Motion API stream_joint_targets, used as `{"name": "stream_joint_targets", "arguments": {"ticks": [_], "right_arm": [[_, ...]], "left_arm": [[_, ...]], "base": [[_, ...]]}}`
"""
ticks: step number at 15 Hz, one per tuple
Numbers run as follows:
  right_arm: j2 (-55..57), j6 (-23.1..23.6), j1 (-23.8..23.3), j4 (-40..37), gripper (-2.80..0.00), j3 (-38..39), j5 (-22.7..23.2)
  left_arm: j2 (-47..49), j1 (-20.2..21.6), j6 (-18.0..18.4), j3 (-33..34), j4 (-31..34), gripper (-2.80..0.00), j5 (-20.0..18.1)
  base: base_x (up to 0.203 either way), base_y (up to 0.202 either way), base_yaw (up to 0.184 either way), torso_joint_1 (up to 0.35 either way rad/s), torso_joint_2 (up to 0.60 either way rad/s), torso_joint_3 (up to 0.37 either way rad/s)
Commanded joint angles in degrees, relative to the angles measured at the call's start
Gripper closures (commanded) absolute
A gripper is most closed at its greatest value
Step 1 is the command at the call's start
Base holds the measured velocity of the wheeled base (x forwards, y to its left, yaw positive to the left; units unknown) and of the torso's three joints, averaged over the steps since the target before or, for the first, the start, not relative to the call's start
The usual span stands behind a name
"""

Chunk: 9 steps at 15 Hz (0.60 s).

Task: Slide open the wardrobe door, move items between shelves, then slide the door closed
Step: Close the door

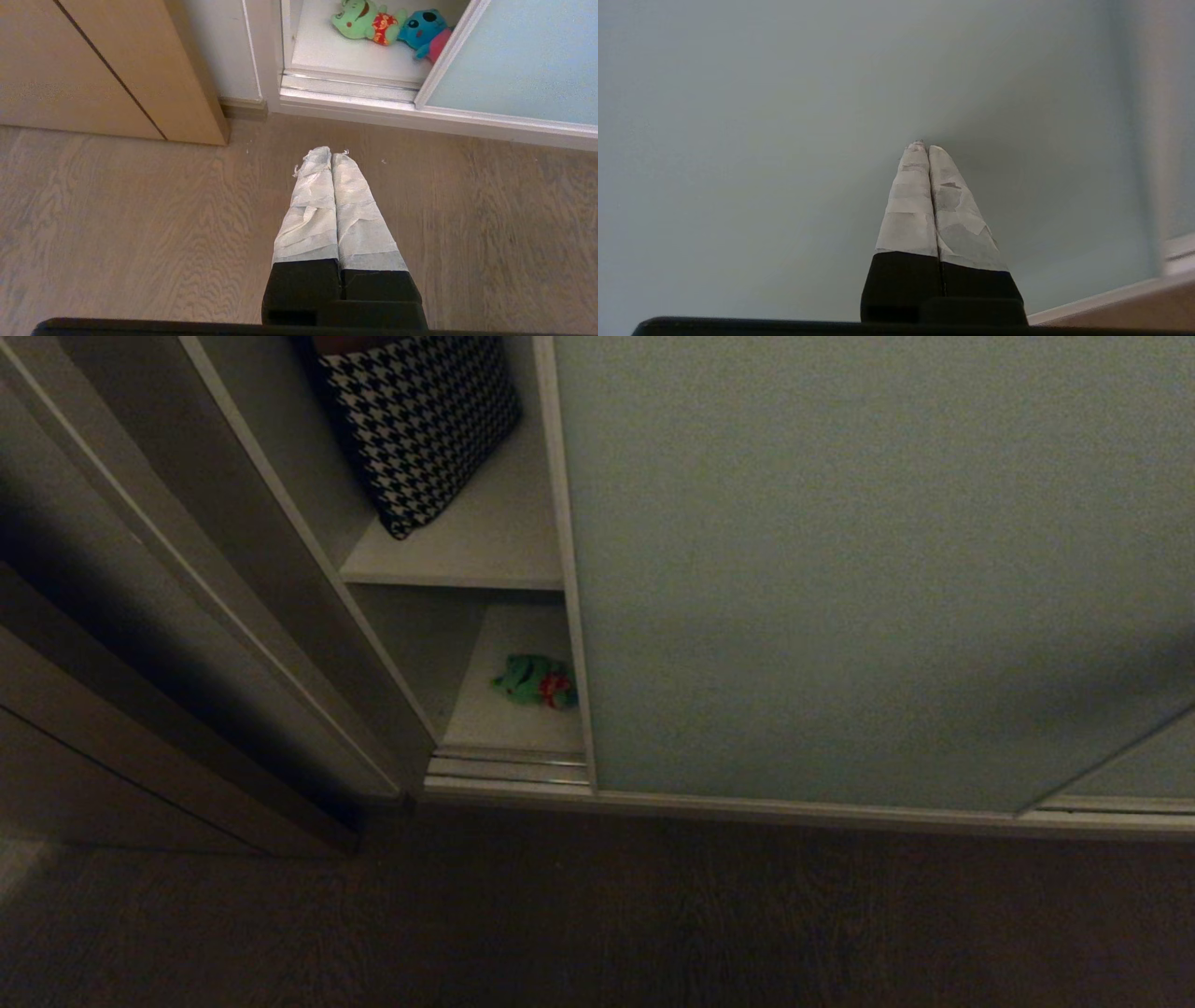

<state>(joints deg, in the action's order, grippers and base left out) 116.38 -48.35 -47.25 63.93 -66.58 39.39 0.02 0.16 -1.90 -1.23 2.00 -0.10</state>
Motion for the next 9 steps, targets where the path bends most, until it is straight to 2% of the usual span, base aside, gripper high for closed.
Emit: {"name": "stream_joint_targets", "arguments": {"ticks": [1, 9], "right_arm": [[-3.07, -0.26, 2.22, 2.21, 0.0, 3.54, 0.25], [-6.65, -0.34, 8.77, 4.16, 0.0, 9.62, 0.06]], "left_arm": [[-0.02, 0.02, -0.03, 0.0, 0.02, 0.0, 0.01], [-0.02, 0.02, -0.03, 0.0, 0.02, 0.0, 0.01]], "base": [[0.0, 0.0, 0.0, 0.0, 0.0, 0.0], [0.0, 0.0, 0.0, 0.0, 0.0, 0.0]]}}
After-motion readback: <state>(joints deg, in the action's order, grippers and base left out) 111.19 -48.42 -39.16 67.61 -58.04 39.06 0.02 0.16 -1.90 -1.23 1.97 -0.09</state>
